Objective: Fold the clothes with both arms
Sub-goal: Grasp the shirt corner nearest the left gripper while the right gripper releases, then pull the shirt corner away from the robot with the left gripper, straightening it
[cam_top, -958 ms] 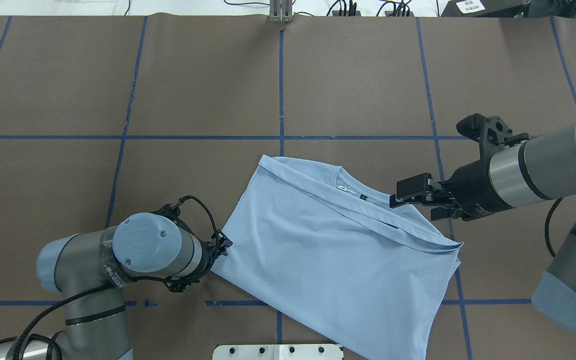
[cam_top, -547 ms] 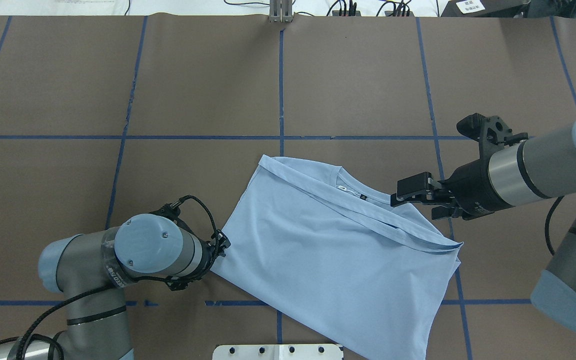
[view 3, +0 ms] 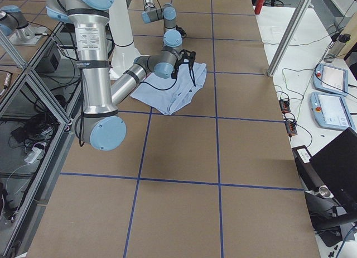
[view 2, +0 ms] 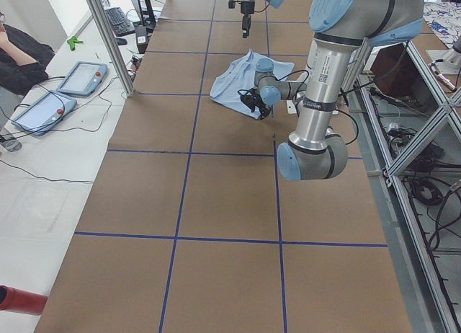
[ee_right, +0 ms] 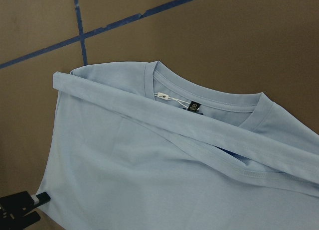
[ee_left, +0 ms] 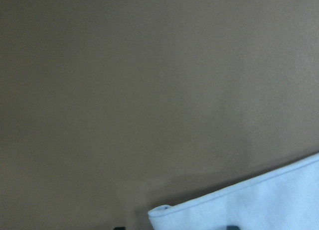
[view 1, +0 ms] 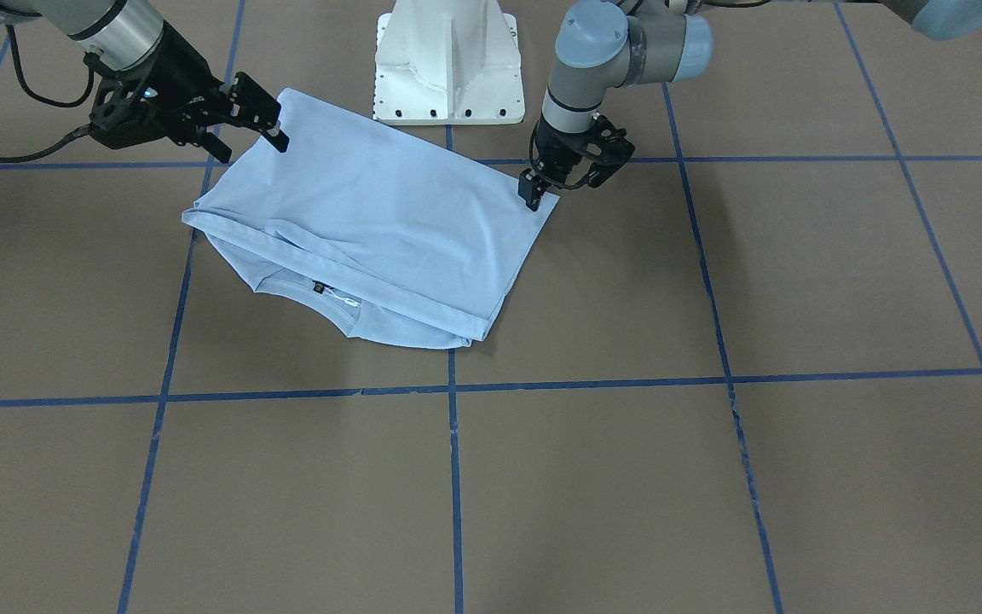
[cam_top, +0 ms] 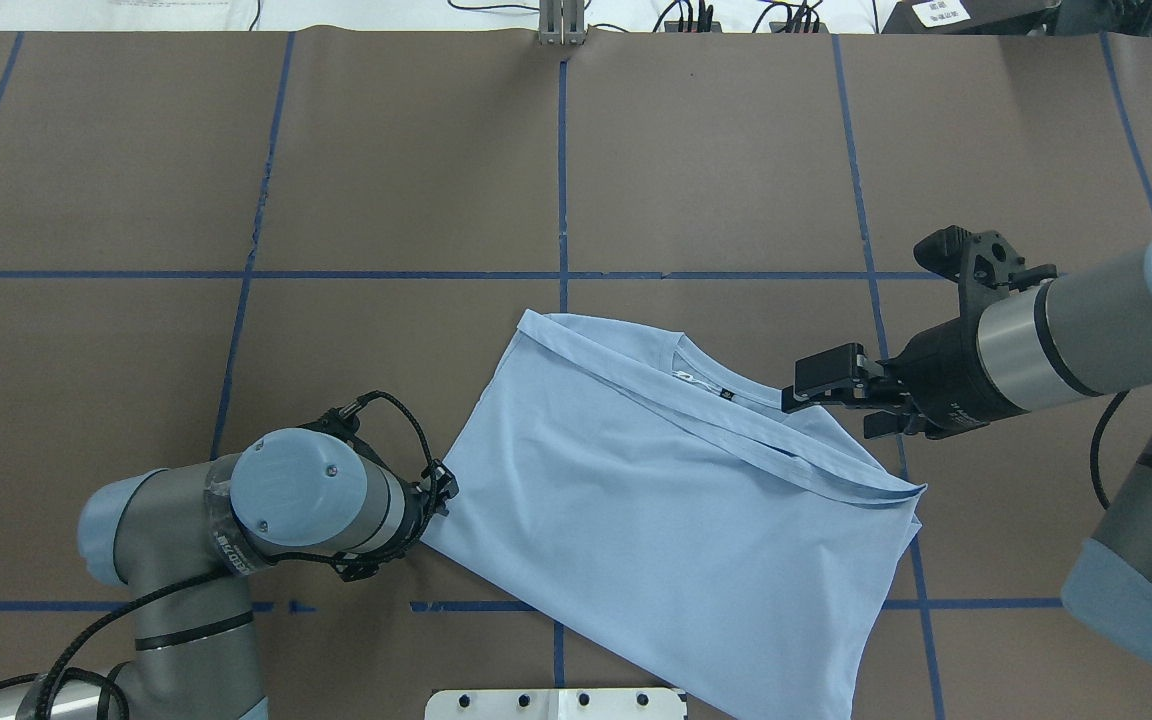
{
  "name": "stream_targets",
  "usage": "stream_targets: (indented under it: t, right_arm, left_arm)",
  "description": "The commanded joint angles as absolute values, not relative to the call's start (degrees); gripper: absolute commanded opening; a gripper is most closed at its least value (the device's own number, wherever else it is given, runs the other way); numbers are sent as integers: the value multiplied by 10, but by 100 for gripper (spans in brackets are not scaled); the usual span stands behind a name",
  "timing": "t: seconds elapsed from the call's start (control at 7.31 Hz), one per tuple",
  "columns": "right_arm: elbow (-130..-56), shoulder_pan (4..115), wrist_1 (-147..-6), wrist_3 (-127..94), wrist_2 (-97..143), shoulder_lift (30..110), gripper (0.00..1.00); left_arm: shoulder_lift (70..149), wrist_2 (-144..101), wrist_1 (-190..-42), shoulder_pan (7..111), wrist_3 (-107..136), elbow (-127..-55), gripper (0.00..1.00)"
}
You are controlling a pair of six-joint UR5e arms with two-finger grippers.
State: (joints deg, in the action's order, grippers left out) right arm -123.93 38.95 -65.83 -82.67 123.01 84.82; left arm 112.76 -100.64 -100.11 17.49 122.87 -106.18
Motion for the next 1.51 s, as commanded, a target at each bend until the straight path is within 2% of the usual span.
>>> stream_targets:
  t: [0.0,0.14,0.41,0.82,0.96,1.37]
  right_arm:
    - [-1239,392,-658,-827,1230,848,100]
    - [-1239,395,-658,-826,1233,848,100]
    - [-1240,396,-658,-827,1233,850,100]
    - [-1241,398,-658,-827,1234,853,100]
    - [-1241,398,-658,-827,1234,853,100]
    - [-1241,398,-658,-827,1232,855,100]
  left_arm:
    - [1129,-1006,-1002,176,1237,-1062,7]
    - [1129,-1006,-1001,178,1237,-1062,0]
    - [1130,-1007,-1001,193,1233,-1064,0]
    - [1135,-1008,-996,270,1188,-1056,0]
    - [1153,-1008,-998,303,1159,-1026,0]
    - [1250,-1007,-1082,392,1067,-848,0]
